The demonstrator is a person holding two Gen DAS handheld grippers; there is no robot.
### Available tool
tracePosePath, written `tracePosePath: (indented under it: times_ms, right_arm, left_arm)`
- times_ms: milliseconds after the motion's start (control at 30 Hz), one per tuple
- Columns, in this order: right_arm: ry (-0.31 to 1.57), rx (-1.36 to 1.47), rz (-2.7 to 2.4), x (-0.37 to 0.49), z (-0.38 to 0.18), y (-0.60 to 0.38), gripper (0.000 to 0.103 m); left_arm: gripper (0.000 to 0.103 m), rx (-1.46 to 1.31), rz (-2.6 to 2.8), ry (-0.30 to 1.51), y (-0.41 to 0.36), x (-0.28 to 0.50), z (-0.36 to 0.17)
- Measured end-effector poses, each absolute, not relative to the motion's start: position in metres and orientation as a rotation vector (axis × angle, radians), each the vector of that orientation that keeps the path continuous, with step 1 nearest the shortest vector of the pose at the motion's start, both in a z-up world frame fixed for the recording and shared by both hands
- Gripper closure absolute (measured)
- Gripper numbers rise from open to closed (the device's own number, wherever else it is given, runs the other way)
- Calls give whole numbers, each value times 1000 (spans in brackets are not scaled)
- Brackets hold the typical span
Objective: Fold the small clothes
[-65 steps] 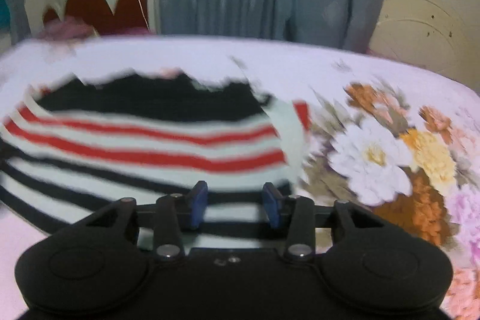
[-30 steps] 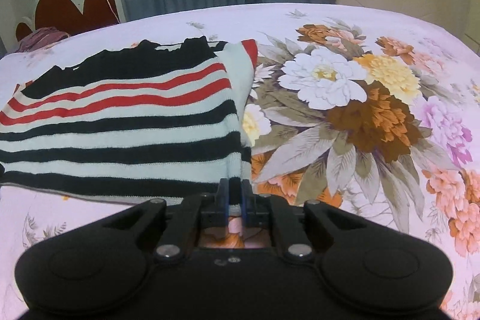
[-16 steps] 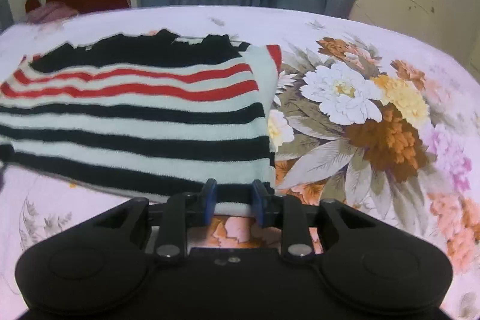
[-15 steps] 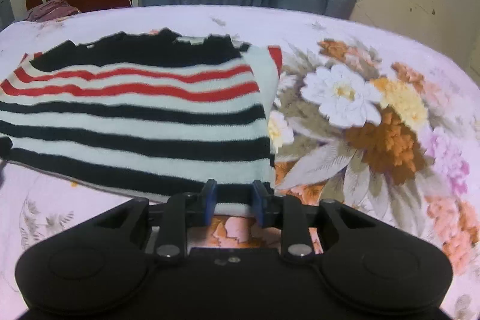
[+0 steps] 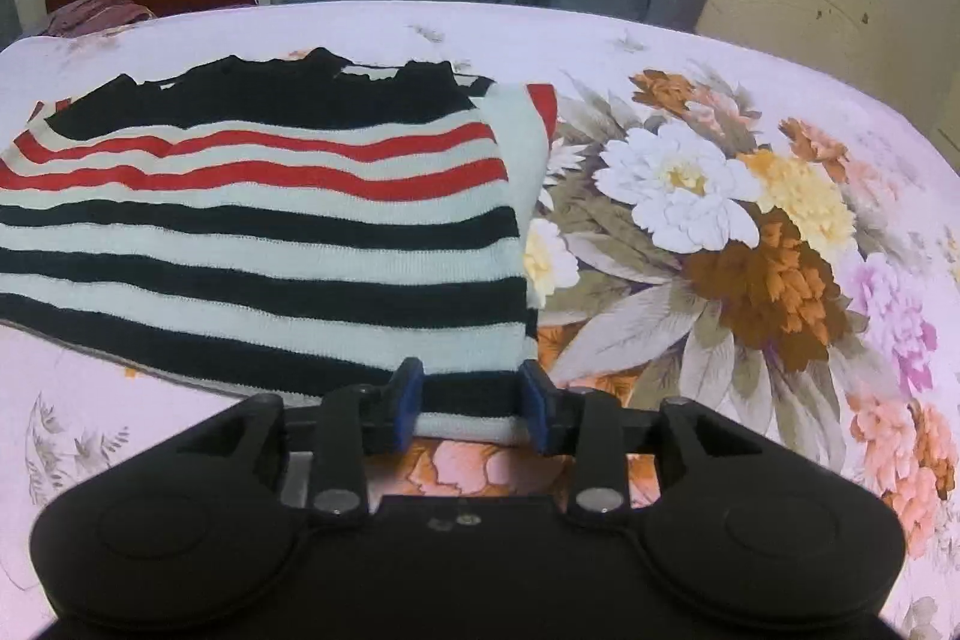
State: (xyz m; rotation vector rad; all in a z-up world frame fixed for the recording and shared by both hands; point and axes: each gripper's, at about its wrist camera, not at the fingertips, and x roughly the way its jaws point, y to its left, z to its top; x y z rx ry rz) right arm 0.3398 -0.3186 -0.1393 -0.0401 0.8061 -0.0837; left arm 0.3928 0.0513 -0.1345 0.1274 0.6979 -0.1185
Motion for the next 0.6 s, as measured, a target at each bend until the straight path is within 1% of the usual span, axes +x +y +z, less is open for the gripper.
tracePosePath:
  times_ms: [367, 400, 433, 500, 533, 567, 600]
  right_arm:
    - [804, -17, -87, 338, -141, -321, 67]
    - [805, -22, -88, 338, -141, -321, 67]
    - [810, -28, -92, 338, -140, -321, 63]
    - [797, -12, -109, 333, -130, -323, 63]
    - [753, 12, -99, 324, -123, -324, 64]
    - [728, 28, -83, 317, -118, -325, 68]
    - [712, 40, -62, 312, -115, -324, 75]
  left_arm:
    - [17, 132, -121, 702, 51, 390, -134]
    - [17, 135, -115, 711, 51, 390, -131]
    - [17, 136, -98, 711, 51, 387, -124]
    - [17, 135, -64, 644, 55, 371, -106]
    - [17, 96, -56, 613, 62, 360, -98]
    - [17, 40, -48, 603, 69, 352, -94]
    - [18, -56, -42, 607, 80, 344, -94]
